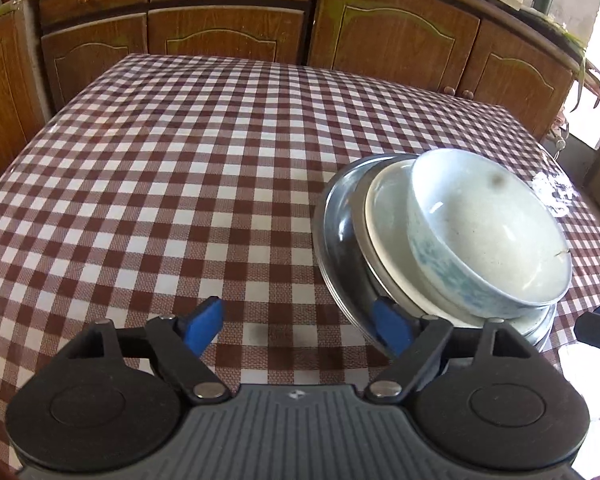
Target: Organize plates and bowls
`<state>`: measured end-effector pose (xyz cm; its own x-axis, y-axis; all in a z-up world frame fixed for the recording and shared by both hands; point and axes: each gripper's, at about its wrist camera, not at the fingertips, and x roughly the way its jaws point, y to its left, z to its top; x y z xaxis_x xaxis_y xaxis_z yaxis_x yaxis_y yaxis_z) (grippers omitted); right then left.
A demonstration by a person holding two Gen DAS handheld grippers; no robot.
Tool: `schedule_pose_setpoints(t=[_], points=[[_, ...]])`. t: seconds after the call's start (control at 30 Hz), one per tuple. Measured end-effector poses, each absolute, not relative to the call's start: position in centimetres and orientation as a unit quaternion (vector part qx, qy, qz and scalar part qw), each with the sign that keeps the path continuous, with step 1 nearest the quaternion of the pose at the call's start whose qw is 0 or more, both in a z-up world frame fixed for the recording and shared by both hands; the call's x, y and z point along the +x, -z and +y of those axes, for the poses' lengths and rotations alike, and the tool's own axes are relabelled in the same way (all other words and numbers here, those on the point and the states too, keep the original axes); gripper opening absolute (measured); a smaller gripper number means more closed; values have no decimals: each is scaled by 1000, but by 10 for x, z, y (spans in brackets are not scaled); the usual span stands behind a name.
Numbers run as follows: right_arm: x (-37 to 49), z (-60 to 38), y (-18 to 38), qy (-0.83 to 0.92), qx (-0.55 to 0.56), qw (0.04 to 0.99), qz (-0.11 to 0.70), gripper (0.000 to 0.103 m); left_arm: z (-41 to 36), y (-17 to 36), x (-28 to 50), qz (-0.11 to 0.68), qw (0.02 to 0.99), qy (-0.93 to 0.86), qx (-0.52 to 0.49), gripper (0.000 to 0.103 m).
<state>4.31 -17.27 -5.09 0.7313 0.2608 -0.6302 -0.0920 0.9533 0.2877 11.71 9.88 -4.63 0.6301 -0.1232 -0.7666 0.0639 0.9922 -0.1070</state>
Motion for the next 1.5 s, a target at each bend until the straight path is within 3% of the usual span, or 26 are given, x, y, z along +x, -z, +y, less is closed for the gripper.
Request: schedule_pose_setpoints(t=[0.77, 1.0, 1.1, 1.17, 1.23, 1.3, 1.33, 1.5], points=[[79, -200, 65, -96, 157, 921, 345, 79, 133, 45, 143, 406, 911, 60, -48, 85], [84, -202, 72, -105, 173, 918, 341, 79, 125, 54, 155, 420, 901, 101, -45, 79], [87, -202, 72, -106, 176, 919, 338, 79, 123, 58, 162, 420, 900, 102, -54, 72], [88, -205, 73, -111, 183, 916, 338, 78, 115, 59, 164, 416, 900, 120, -44, 50], [88, -210, 74, -108, 186, 917, 335, 77, 110, 58, 168, 417, 897, 138, -47, 35], [86, -214, 74, -93, 187, 921, 329, 67, 104, 58, 170, 418, 895, 153, -44, 18], [87, -216, 74, -88, 184, 922, 330, 58, 100, 57, 170, 415, 895, 158, -40, 16], [97, -211, 85, -100, 174, 916, 347, 48, 97, 64, 179, 411, 895, 160, -66, 15]])
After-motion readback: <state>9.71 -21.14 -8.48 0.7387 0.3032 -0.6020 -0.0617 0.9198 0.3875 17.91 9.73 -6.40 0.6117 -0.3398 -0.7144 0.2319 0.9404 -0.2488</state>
